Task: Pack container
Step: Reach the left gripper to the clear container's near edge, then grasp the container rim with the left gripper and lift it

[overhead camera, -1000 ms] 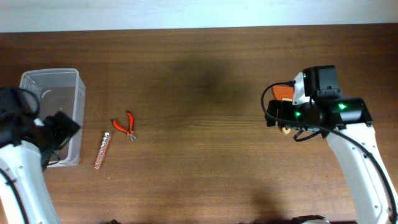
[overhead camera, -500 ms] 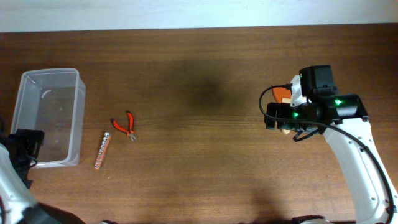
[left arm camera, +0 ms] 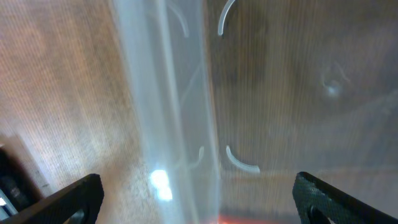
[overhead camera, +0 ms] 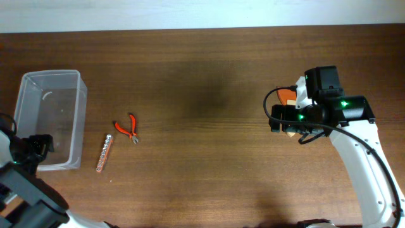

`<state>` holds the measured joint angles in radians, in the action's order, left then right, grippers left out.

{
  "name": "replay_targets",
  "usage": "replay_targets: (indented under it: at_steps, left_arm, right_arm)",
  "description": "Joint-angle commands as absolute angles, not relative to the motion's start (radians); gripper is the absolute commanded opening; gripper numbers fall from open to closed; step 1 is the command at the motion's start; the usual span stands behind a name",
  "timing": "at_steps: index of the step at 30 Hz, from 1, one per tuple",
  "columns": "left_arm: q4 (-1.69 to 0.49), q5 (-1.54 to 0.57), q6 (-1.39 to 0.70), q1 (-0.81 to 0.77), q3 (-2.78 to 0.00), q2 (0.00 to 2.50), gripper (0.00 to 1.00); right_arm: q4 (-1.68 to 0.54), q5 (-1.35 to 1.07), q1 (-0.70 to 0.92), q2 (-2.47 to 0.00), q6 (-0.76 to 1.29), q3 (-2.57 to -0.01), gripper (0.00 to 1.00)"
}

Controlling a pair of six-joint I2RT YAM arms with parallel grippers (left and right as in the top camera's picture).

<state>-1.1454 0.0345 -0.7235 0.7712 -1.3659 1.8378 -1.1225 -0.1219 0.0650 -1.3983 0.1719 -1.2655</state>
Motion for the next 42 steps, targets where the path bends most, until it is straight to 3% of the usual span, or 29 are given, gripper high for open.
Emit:
replay_targets:
  at_steps: [1,6,20,42]
  left_arm:
    - [-1.124,0.049,-0.736,0.775,-1.379,1.891,0.98]
    - [-1.110,0.049,-0.736,0.775,-1.379,1.942,0.93]
    - [-1.113,0.049,-0.736,0.775,-1.379,1.958,0.89]
    - [-1.162,0.049,-0.732,0.775,-1.436,1.958,0.58]
  right_arm:
    - [-1.123,-0.123,0.059,-1.404,0.161,-1.288,0.98]
    - [-1.123,-0.123,0.059,-1.404,0.161,-1.288,0.99]
    - [-1.122,-0.120,0.059,-1.404,0.161,-1.288,0.99]
    - [-1.124,-0.120,0.059,-1.404,0.161,-1.287,0.99]
